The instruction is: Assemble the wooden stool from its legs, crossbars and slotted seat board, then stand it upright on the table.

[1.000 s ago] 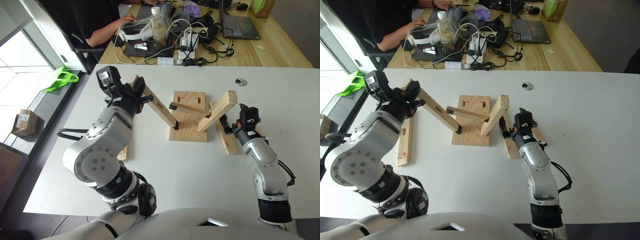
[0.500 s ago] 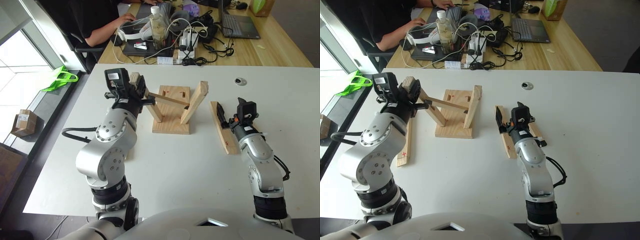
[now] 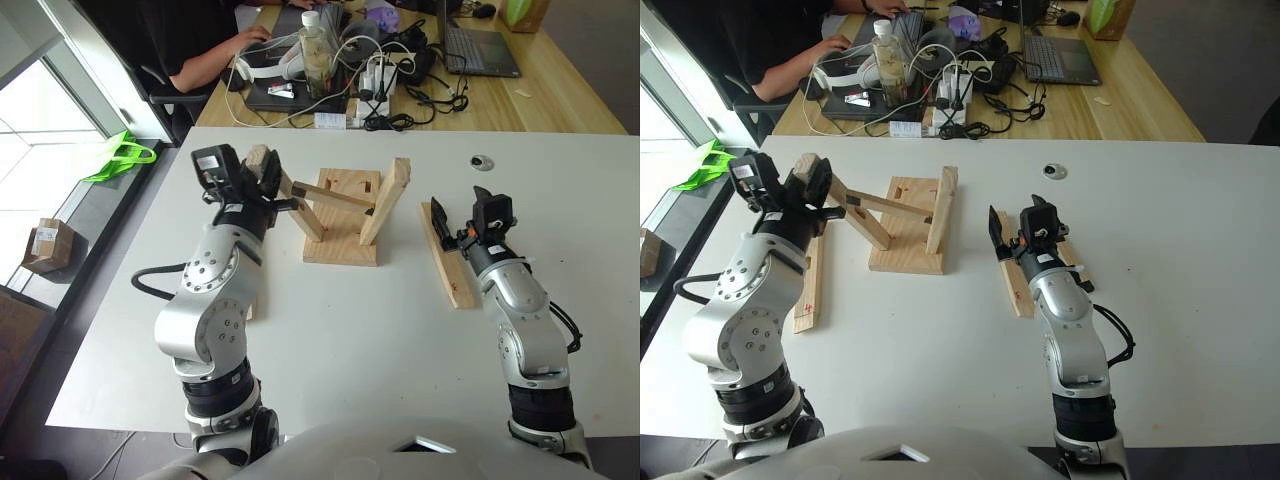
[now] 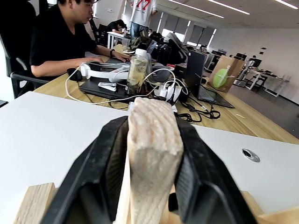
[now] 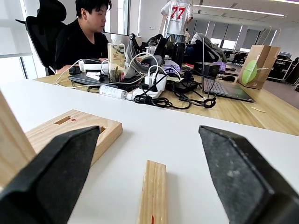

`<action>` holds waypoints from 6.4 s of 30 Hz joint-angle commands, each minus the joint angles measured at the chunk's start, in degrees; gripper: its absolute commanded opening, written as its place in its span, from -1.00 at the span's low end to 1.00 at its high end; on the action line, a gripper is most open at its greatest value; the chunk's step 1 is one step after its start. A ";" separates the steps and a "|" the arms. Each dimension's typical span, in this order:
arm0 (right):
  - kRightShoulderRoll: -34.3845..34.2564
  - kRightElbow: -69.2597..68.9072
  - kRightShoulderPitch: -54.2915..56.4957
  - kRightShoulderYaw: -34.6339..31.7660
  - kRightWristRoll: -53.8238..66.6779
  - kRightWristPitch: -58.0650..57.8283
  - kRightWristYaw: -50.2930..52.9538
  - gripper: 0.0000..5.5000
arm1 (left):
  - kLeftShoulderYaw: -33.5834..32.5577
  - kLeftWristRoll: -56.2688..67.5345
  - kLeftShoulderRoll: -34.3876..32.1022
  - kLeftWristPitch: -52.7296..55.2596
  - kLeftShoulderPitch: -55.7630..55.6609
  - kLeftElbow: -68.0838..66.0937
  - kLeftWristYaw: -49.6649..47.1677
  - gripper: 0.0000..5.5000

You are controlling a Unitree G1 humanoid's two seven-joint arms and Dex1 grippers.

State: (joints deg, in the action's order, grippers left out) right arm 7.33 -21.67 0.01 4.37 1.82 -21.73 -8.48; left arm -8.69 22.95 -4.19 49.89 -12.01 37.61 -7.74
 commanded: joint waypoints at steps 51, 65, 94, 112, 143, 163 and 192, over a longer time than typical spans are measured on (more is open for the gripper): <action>1.10 -1.04 12.84 5.07 19.88 -11.18 -5.17 0.42 | -9.39 -0.40 -1.18 -13.86 -1.78 -7.43 0.85 -0.25; -4.81 -4.44 15.24 0.13 27.91 -14.90 -5.00 0.42 | -7.19 -0.62 -0.12 -13.79 -0.35 -7.38 0.21 -0.25; -5.50 12.39 25.10 3.75 17.21 -22.73 -1.22 0.42 | 2.83 -6.29 -5.86 -13.77 0.92 -6.62 7.88 -0.25; 0.82 21.93 20.18 12.08 2.82 -8.09 -3.76 0.42 | 0.22 -2.80 -8.53 -11.15 -4.45 -5.19 11.24 -0.25; 0.80 26.98 22.60 -15.85 34.10 -5.62 -9.74 0.42 | 7.09 -9.91 -10.13 7.56 0.70 -6.22 5.75 -0.25; -11.82 -2.06 3.36 -9.53 28.40 -13.52 14.89 0.42 | 4.54 -14.18 -0.83 6.95 -0.94 -1.20 1.34 -0.25; 7.38 -7.42 14.63 -1.05 48.99 -27.26 3.64 0.42 | 9.48 8.75 -25.05 19.97 0.48 8.32 17.85 -0.25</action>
State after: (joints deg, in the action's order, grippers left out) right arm 11.39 -29.73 19.62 -2.91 53.84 -44.63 -2.53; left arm -6.27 34.20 -25.62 64.87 -18.82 49.05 10.24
